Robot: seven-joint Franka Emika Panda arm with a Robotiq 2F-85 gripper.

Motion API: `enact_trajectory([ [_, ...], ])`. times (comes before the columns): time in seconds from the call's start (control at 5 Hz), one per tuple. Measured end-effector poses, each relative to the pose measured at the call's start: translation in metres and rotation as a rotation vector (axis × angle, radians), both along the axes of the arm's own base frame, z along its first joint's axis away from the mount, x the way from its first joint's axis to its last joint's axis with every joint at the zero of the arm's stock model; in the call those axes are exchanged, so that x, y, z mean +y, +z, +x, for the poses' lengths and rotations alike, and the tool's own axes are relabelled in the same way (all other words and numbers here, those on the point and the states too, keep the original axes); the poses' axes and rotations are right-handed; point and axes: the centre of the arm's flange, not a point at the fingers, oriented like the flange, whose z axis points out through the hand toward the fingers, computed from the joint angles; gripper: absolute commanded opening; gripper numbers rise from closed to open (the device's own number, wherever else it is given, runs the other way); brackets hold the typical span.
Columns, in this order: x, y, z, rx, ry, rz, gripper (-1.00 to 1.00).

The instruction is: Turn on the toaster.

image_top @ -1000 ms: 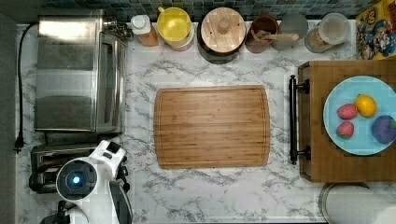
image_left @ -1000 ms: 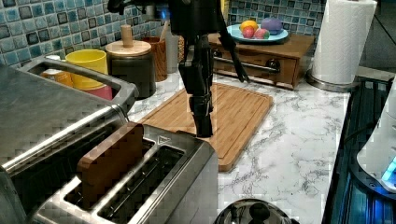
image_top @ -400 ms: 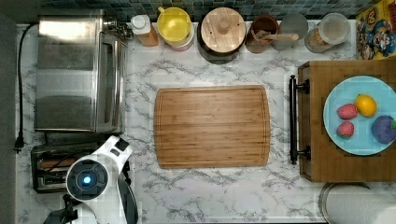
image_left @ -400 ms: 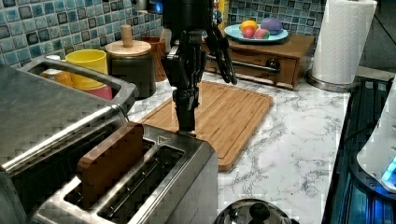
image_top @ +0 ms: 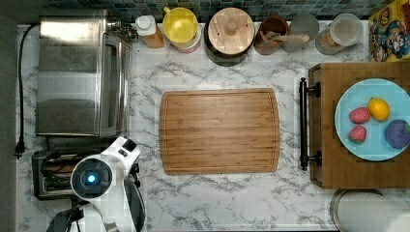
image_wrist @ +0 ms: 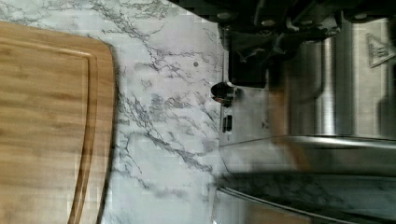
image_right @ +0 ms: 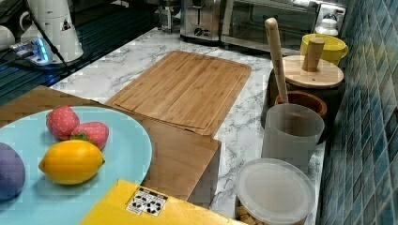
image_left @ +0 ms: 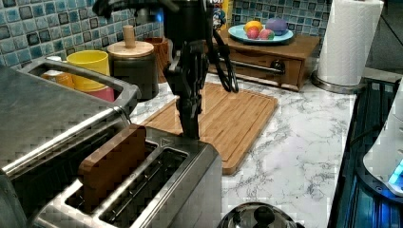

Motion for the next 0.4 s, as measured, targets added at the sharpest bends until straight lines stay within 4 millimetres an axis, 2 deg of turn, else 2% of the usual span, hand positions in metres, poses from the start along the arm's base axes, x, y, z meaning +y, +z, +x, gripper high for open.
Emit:
enact_trajectory([
  [0.2,0.003,-0.025,0.004,0.044,-0.051,-0.015,-1.0],
  [0.4,0.005,-0.038,0.015,0.073,-0.084,-0.027,-1.0],
])
